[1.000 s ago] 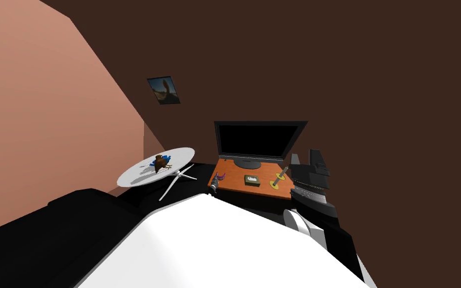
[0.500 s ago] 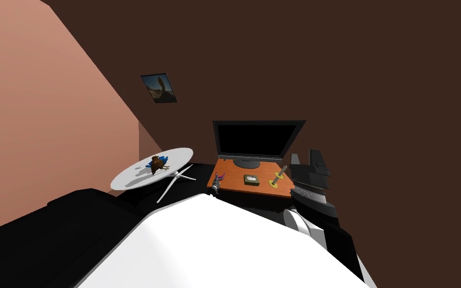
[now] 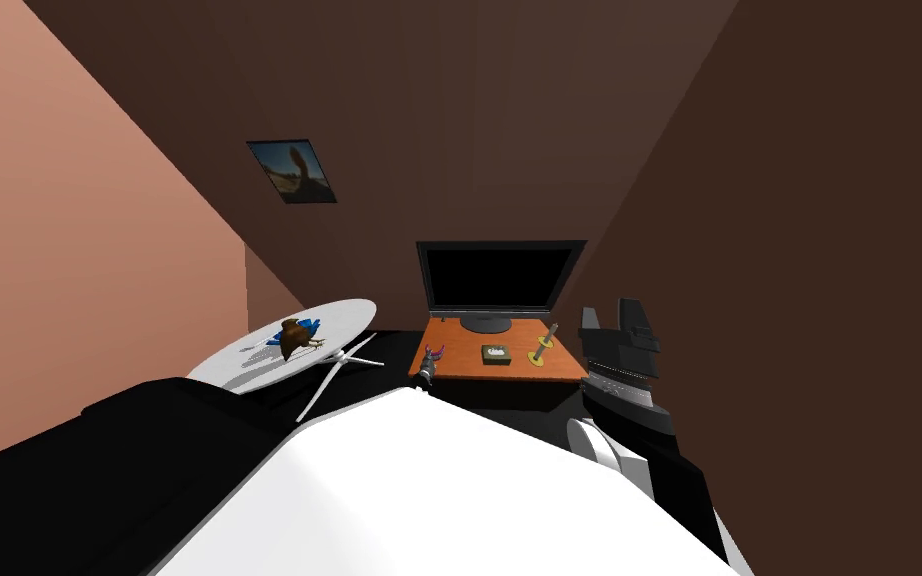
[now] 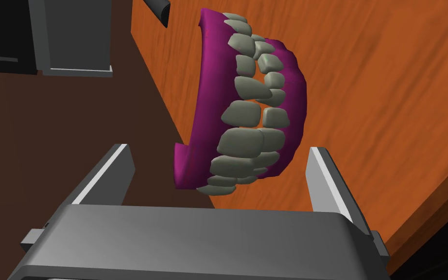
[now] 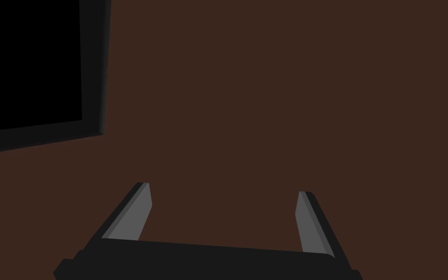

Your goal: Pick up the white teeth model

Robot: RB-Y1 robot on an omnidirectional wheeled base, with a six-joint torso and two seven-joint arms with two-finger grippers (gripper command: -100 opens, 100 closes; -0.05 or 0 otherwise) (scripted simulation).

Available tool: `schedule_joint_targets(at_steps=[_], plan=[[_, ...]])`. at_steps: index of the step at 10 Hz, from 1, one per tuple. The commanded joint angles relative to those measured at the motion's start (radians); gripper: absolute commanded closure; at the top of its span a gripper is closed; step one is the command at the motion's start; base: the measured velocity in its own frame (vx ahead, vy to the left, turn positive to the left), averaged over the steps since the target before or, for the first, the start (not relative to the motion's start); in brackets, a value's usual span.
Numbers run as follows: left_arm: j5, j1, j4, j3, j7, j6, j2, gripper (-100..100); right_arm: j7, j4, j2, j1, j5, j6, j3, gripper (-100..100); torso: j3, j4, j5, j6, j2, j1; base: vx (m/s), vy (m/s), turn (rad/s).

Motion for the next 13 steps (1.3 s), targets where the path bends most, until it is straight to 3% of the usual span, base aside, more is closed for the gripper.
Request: schedule_joint_targets(at_steps=[1,3,4,6,8,9,11,12,13], plan=[[0.013,-0.025,0.050,0.022,0.009,-0.031,0.015,-100,0.000,0.000,0.000,0.000,0.000,0.000,0.000,0,0.000,0.000,0.000,0.000,0.000,0.000,-0.037,-0.007,-0.236],[0.034,-0.059,0.126,0.063,0.021,-0.062,0.040,-100,0.000,0.000,0.000,0.000,0.000,0.000,0.000,0,0.001,0.000,0.000,0.000,0.002,0.000,-0.054,-0.009,-0.331],[0.034,-0.059,0.131,0.063,0.021,-0.062,0.040,-100,0.000,0.000,0.000,0.000,0.000,0.000,0.000,0,0.001,0.001,0.000,0.000,0.003,0.000,-0.039,-0.008,-0.074],[0.056,-0.093,0.198,0.103,0.033,-0.093,0.064,-100,0.000,0.000,0.000,0.000,0.000,0.000,0.000,0,0.001,0.000,0.000,0.000,0.001,0.000,-0.043,-0.023,-0.242],[0.056,-0.093,0.197,0.103,0.033,-0.093,0.064,-100,0.000,0.000,0.000,0.000,0.000,0.000,0.000,0,0.001,0.000,0.000,-0.001,0.002,0.000,-0.021,-0.002,-0.033],[0.067,-0.111,0.228,0.124,0.039,-0.108,0.077,-100,0.000,0.000,0.000,0.000,0.000,0.000,0.000,0,0.000,0.000,0.000,-0.001,0.000,0.001,-0.014,-0.009,-0.179],[0.067,-0.111,0.239,0.124,0.039,-0.108,0.077,-100,0.000,0.000,0.000,0.000,0.000,0.000,0.000,0,0.000,0.000,0.000,0.000,0.000,0.001,-0.015,-0.004,-0.062],[0.078,-0.128,0.274,0.144,0.045,-0.123,0.089,-100,0.000,0.000,0.000,0.000,0.000,0.000,0.000,0,0.000,0.000,0.000,-0.001,0.000,0.001,-0.024,-0.012,-0.204],[0.073,-0.132,0.279,0.134,0.044,-0.122,0.086,-100,0.000,0.000,0.000,0.000,0.000,0.000,0.000,0,0.000,0.000,0.000,0.000,0.000,0.000,-0.014,-0.002,-0.053]])
